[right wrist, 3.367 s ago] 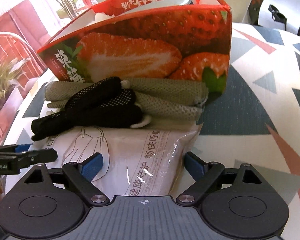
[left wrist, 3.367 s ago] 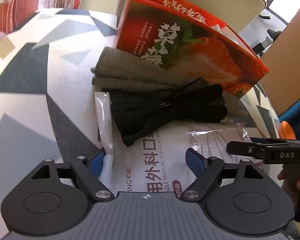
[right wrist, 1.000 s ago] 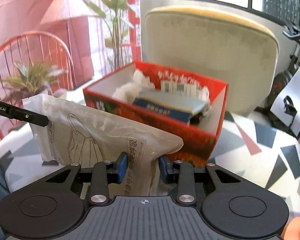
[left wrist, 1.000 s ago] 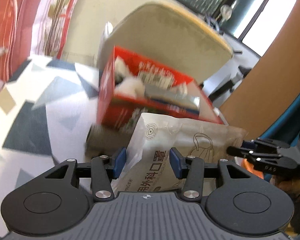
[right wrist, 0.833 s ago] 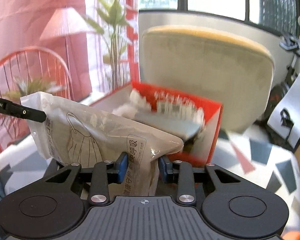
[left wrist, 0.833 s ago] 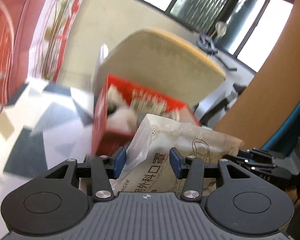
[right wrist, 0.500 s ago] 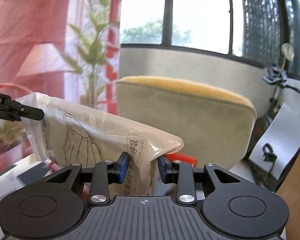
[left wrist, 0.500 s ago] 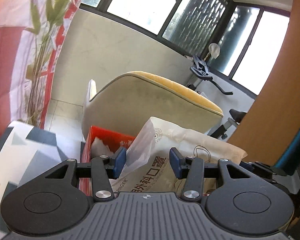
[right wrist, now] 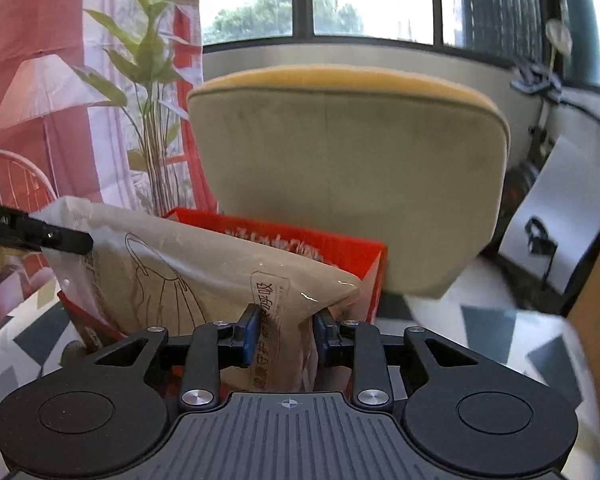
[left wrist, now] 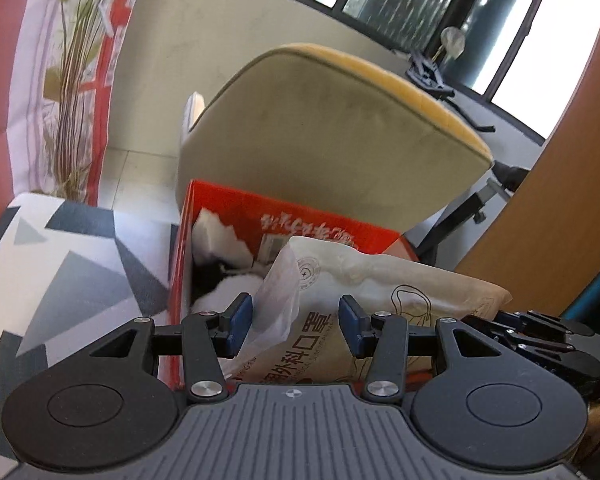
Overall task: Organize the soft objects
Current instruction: 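Lift the mask bag with both grippers and carry it over the red box, then lower the mask bag into the box and open both grippers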
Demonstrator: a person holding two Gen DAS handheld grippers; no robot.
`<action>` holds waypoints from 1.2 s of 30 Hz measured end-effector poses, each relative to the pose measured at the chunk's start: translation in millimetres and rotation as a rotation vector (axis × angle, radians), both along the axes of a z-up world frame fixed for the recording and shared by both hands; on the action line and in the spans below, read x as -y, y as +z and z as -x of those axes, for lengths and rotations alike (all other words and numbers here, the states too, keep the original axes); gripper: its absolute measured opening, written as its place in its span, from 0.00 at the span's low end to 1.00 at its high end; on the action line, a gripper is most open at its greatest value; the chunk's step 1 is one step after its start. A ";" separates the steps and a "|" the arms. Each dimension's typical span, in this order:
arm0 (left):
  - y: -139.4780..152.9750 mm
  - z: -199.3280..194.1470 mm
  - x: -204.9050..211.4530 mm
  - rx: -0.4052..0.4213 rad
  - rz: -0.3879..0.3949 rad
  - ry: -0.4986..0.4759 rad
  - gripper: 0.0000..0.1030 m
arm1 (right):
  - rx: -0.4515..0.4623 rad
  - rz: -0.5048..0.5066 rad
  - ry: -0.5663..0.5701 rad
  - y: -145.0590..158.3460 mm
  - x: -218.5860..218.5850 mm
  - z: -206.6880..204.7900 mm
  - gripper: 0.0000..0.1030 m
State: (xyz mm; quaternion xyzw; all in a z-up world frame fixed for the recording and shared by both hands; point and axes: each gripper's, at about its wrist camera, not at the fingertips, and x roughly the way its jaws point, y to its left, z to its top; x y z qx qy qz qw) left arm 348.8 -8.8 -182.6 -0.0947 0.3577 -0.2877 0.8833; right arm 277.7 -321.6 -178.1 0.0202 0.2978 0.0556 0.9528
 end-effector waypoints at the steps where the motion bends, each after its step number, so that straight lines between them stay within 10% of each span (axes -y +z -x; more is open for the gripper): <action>1: -1.6 -2.3 0.1 -0.011 -0.006 0.003 0.49 | -0.011 -0.006 0.000 -1.9 -0.4 0.2 0.24; 36: -34.2 -17.5 6.7 -0.099 -0.125 0.037 0.35 | -0.280 -0.149 -0.033 -37.4 5.1 -36.3 0.07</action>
